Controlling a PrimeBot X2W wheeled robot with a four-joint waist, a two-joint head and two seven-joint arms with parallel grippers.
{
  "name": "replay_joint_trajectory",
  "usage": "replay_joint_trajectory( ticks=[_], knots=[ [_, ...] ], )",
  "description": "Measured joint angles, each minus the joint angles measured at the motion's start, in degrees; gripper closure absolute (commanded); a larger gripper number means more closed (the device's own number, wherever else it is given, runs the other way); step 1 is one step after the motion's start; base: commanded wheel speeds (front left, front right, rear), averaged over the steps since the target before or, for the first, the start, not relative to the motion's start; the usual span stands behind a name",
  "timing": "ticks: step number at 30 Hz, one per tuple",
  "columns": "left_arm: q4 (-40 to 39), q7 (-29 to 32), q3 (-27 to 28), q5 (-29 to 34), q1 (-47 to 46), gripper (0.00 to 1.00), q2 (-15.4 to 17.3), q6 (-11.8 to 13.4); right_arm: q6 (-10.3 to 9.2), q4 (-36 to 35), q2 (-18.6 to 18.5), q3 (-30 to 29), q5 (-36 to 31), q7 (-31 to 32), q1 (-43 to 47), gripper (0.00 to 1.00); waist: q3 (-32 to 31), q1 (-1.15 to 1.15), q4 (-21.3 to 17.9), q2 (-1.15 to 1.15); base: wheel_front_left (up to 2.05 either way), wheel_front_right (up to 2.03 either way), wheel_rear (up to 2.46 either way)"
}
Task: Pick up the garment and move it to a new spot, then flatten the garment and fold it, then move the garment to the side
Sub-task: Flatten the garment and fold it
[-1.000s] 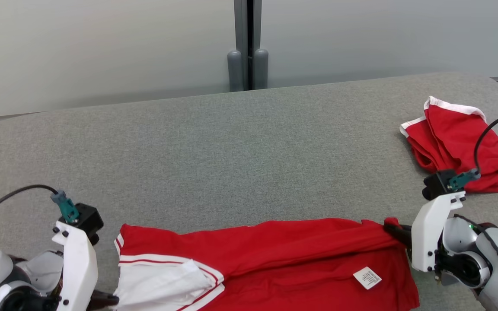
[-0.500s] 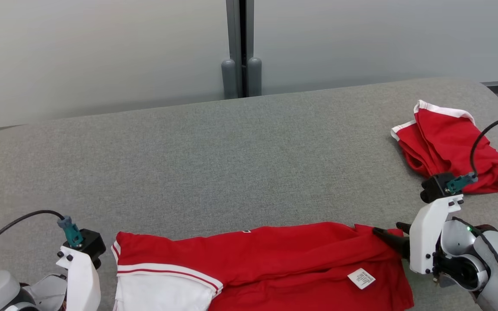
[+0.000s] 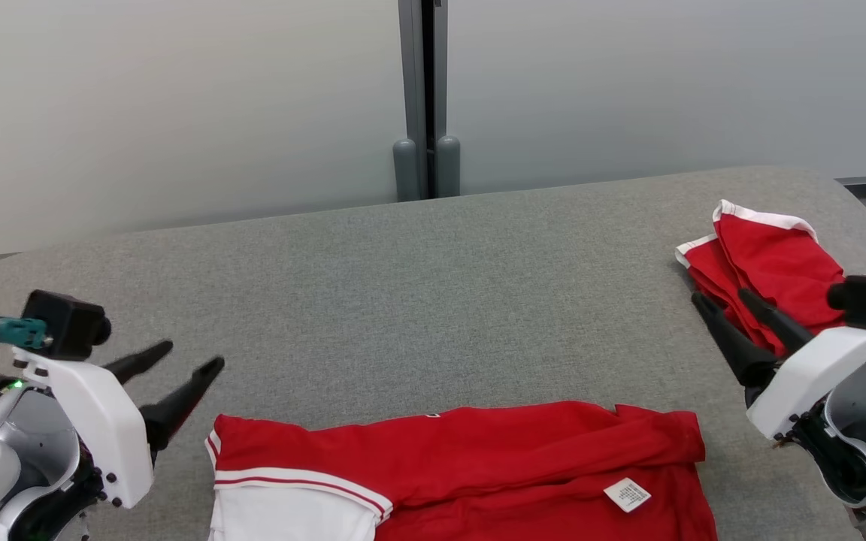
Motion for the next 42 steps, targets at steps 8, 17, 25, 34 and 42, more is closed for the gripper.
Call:
replay_joint_trajectory(
  ticks=[8,17,25,34,42],
  knots=[
    [0.6,-27.4,7.5,4.8,9.5,0.00,-3.7,10.9,0.00,-4.2,6.9,-13.9,-9.3,-14.3,9.0,0.00,-0.4,0.00,0.8,0.00,0.00,0.00,0.00],
    [-2.0,-31.5,25.9,16.4,24.1,0.00,-16.6,16.4,0.00,-7.4,15.1,-23.7,-16.8,-17.8,20.5,0.00,0.1,0.00,1.7,0.00,0.00,0.00,0.00],
    [-2.2,-31.5,35.7,26.6,33.2,0.00,-27.9,11.2,0.00,-8.4,17.9,-24.3,-18.9,-14.1,23.2,0.00,0.7,0.00,1.4,0.00,0.00,0.00,0.00],
    [0.2,-31.5,39.1,31.1,34.5,0.00,-32.2,5.9,0.00,-3.8,20.2,-26.1,-20.4,-4.6,22.4,0.00,0.6,0.00,1.1,0.00,0.00,0.00,0.00],
    [3.1,-31.1,37.5,31.5,34.3,0.00,-32.6,4.1,0.00,7.8,24.2,-29.4,-23.4,8.0,17.7,0.00,1.3,0.00,1.9,0.00,0.00,0.00,0.00]
  ],
)
